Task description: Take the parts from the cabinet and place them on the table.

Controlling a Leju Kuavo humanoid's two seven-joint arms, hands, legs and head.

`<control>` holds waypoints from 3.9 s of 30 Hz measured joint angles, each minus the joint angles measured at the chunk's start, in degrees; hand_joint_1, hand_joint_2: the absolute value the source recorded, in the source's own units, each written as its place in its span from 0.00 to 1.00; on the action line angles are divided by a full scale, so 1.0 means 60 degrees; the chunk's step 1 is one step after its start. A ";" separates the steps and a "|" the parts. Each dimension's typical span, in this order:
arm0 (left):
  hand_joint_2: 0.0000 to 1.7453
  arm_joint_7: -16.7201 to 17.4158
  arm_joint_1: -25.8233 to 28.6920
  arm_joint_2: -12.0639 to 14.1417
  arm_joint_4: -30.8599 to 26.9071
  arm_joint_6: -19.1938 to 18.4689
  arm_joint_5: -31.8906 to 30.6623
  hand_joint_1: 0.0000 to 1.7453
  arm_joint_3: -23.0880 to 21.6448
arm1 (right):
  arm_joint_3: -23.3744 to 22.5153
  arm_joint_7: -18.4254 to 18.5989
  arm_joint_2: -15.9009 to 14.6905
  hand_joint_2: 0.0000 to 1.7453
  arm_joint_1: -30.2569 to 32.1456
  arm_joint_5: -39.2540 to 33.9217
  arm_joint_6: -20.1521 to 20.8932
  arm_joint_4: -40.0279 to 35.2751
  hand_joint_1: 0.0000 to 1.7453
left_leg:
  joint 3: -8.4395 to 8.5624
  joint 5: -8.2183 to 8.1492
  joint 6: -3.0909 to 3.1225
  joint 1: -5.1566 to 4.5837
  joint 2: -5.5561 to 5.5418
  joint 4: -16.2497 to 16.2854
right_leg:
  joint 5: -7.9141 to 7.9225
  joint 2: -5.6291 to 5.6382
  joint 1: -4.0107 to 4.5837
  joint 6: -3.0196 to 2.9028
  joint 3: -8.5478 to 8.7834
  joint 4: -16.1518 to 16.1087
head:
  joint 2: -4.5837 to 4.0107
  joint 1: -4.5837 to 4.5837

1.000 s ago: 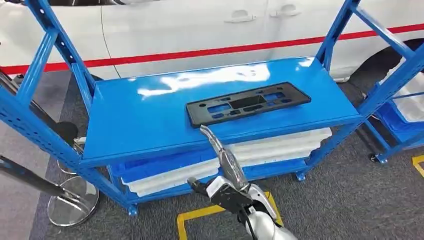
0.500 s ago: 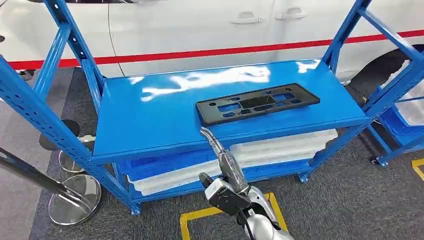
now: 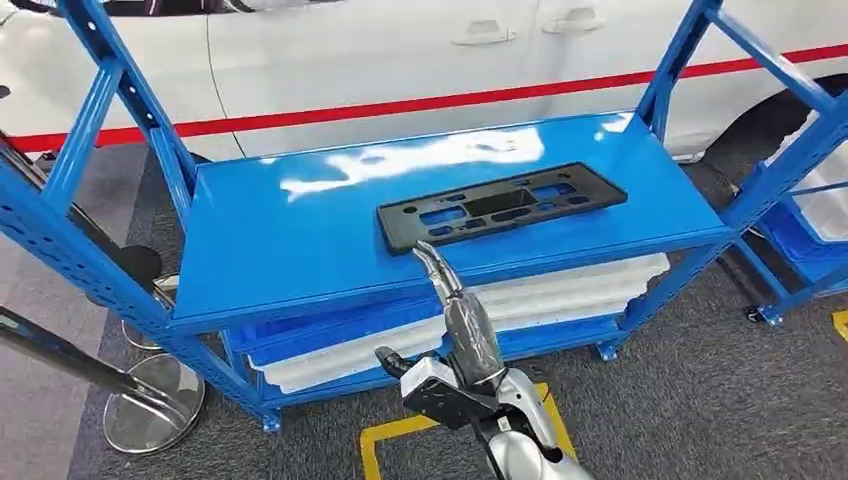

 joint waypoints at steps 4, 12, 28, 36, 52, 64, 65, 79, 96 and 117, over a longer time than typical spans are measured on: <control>0.00 0.0171 0.0029 0.0004 -0.0029 -0.0113 0.0124 0.00 0.0069 | -0.0091 0.0376 0.0004 1.00 0.0095 0.0467 -0.0485 0.0080 0.00 | -0.0616 -0.0247 -0.0084 0.0002 0.0004 0.1289 | -0.0049 -0.0015 0.0026 -0.0009 -0.0072 0.0124 | 0.0000 -0.0004; 0.00 0.0222 -0.0002 -0.0003 -0.0029 -0.0094 0.0193 0.00 0.0135 | -0.0838 0.1929 0.0004 1.00 0.0144 0.3880 -0.1289 0.0324 0.00 | 0.0588 0.0765 0.0297 -0.0018 -0.0015 -0.1215 | -0.0198 0.0004 0.0072 0.0325 -0.0149 0.0414 | 0.0000 -0.0003; 0.00 0.0226 -0.0396 0.0553 0.1534 0.1108 0.0029 0.00 0.0135 | -0.1996 0.3194 -0.0270 1.00 -0.0063 0.8151 -0.1635 0.1063 0.00 | 0.0592 0.0777 0.0034 0.0014 -0.0009 -0.1296 | -0.0028 0.0083 -0.0111 0.0185 -0.0145 0.0166 | 0.0000 -0.0004; 0.00 0.0397 -0.0470 0.1075 0.2897 0.1651 0.0007 0.00 0.0124 | -0.1967 0.3282 -0.0310 1.00 -0.0218 0.8707 -0.1351 0.1680 0.00 | -0.0302 0.0413 -0.0008 0.0045 -0.0008 0.0476 | -0.0138 0.0052 0.0039 0.0013 -0.0047 0.0204 | 0.0000 0.0000; 0.00 0.0481 -0.0553 0.1548 0.4357 0.2197 0.0025 0.00 -0.0095 | -0.1676 0.3399 -0.0357 1.00 -0.0391 0.8776 -0.1125 0.2160 0.00 | 0.1211 0.0346 0.0345 0.0057 -0.0062 -0.1340 | 0.0103 0.0075 -0.0154 0.0608 -0.1202 0.1482 | 0.0000 0.0000; 0.00 0.0637 -0.0528 0.1592 0.4459 0.2226 0.0018 0.00 -0.0117 | -0.1541 0.3431 -0.0404 1.00 -0.0407 0.8652 -0.0950 0.2233 0.00 | -0.0451 -0.0953 -0.0100 0.0044 -0.0025 0.1605 | -0.0323 0.0101 0.0021 -0.0082 0.0137 0.0226 | 0.0000 0.0004; 0.00 0.0648 -0.0504 0.1592 0.4459 0.2223 0.0011 0.00 -0.0117 | -0.1519 0.3431 -0.0404 1.00 -0.0404 0.8652 -0.0918 0.2233 0.00 | -0.0585 -0.1011 -0.0061 0.0044 -0.0025 0.1451 | -0.0440 0.0122 0.0040 -0.0080 0.0291 0.0226 | 0.0000 0.0007; 0.00 0.0721 -0.0500 0.1632 0.4437 0.2168 -0.0033 0.00 -0.0553 | -0.0536 0.3606 -0.0841 1.00 -0.1496 0.9570 0.0903 0.2538 0.00 | 0.0108 0.1287 0.0513 -0.0024 -0.0026 -0.1317 | -0.2135 0.0135 -0.0149 0.0616 -0.0809 0.3067 | 0.0000 0.0025; 0.00 0.0761 -0.0440 0.1650 0.4437 0.2179 0.0044 0.00 -0.0765 | 0.0295 0.3785 -0.1355 1.00 -0.2720 0.9383 0.2413 0.3162 1.00 | -0.0933 0.0030 -0.0010 0.0071 -0.0035 0.1455 | -0.0181 0.0085 -0.0075 0.0050 -0.0073 0.0268 | 0.0000 0.0018; 0.00 0.0903 -0.0390 0.1370 0.4047 0.1694 0.0193 0.00 -0.0798 | 0.0342 0.3770 -0.1705 1.00 -0.3347 0.8196 0.2998 0.3085 1.00 | 0.0474 0.0950 0.0241 -0.0001 -0.0095 -0.1267 | -0.0088 0.0106 -0.0070 0.0414 -0.0317 0.0392 | 0.0000 0.0022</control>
